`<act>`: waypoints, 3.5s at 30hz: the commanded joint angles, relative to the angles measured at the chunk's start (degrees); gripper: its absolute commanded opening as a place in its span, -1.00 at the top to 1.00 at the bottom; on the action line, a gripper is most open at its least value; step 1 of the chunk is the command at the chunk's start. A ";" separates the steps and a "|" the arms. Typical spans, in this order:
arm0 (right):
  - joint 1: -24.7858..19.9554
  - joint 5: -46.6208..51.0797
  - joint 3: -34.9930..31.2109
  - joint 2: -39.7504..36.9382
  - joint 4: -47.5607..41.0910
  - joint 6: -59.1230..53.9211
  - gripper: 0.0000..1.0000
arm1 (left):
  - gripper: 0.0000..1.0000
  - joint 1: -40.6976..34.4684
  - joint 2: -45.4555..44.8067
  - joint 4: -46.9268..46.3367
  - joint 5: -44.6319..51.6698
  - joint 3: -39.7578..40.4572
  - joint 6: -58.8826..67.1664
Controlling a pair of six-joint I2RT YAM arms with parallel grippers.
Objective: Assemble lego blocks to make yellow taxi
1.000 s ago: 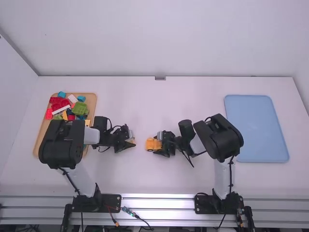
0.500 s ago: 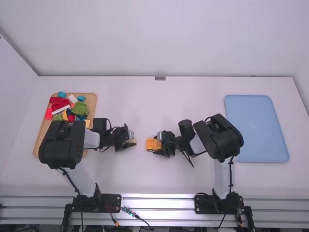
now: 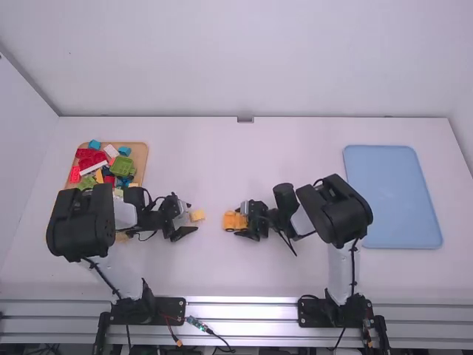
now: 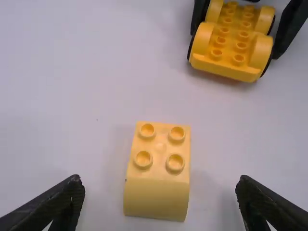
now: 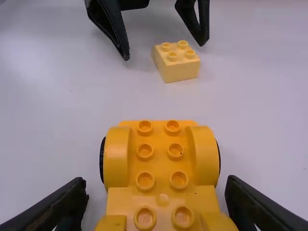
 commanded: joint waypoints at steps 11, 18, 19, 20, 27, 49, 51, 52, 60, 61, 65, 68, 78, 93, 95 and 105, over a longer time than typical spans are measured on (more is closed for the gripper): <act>-0.22 -0.83 2.60 0.81 -4.68 0.17 -0.51 | -0.49 -3.13 0.83 -0.39 2.15 1.77 5.03; -0.22 -0.83 1.49 0.81 -3.85 -1.75 -0.51 | -0.26 -4.39 0.99 2.03 1.73 0.68 4.59; -0.22 -0.83 1.51 0.81 -3.85 -1.77 -0.50 | -0.22 -4.76 0.99 1.97 1.65 0.87 4.55; -0.20 -0.83 1.64 0.81 -3.96 -1.75 -0.51 | -0.21 -4.96 0.99 1.95 1.60 0.98 4.24; -0.13 -0.83 2.01 0.81 -4.15 -0.31 -0.51 | -0.23 -5.38 0.99 0.42 -0.04 2.03 3.32; -0.22 -0.83 1.86 0.81 -3.89 -0.44 -0.51 | -0.04 -5.40 5.16 -3.87 1.54 6.34 5.25; -0.20 -0.83 2.16 0.81 -4.33 -0.42 -0.51 | 0.07 -5.40 5.16 -2.73 1.67 5.81 5.20; -0.22 -0.85 2.27 0.81 -4.33 -0.24 -0.51 | 0.18 -5.40 5.16 -0.98 1.76 5.09 4.76; -0.20 -0.76 1.88 0.81 -4.00 -0.42 -0.51 | 0.34 -5.40 5.16 3.32 1.87 2.93 4.79; -0.22 -0.81 2.08 0.81 -4.31 -0.44 -0.51 | 0.38 -5.40 5.16 3.28 2.22 3.02 4.79; -0.22 -0.79 2.01 0.81 -4.07 -0.44 -0.51 | 0.50 -5.40 5.10 1.09 4.88 5.09 2.10; -0.17 -0.79 2.38 0.81 -4.37 -0.44 -0.48 | 0.69 -5.95 4.94 -1.09 5.12 6.60 1.75; -0.28 -0.61 1.79 0.81 -4.28 -3.26 -0.18 | 0.96 -10.10 3.55 -5.09 4.58 9.33 1.75; -0.26 -0.68 2.19 0.83 -4.28 -3.26 -0.10 | 0.96 -17.42 -5.20 5.73 -0.12 2.25 -8.11; -0.26 -0.81 2.43 0.83 -4.50 -3.26 -0.10 | 0.96 -18.84 -5.20 6.45 -0.34 2.14 -8.33; 0.15 -0.81 2.69 0.81 -4.72 -3.26 -0.11 | 0.96 -24.15 -5.18 6.60 -0.08 3.54 -10.21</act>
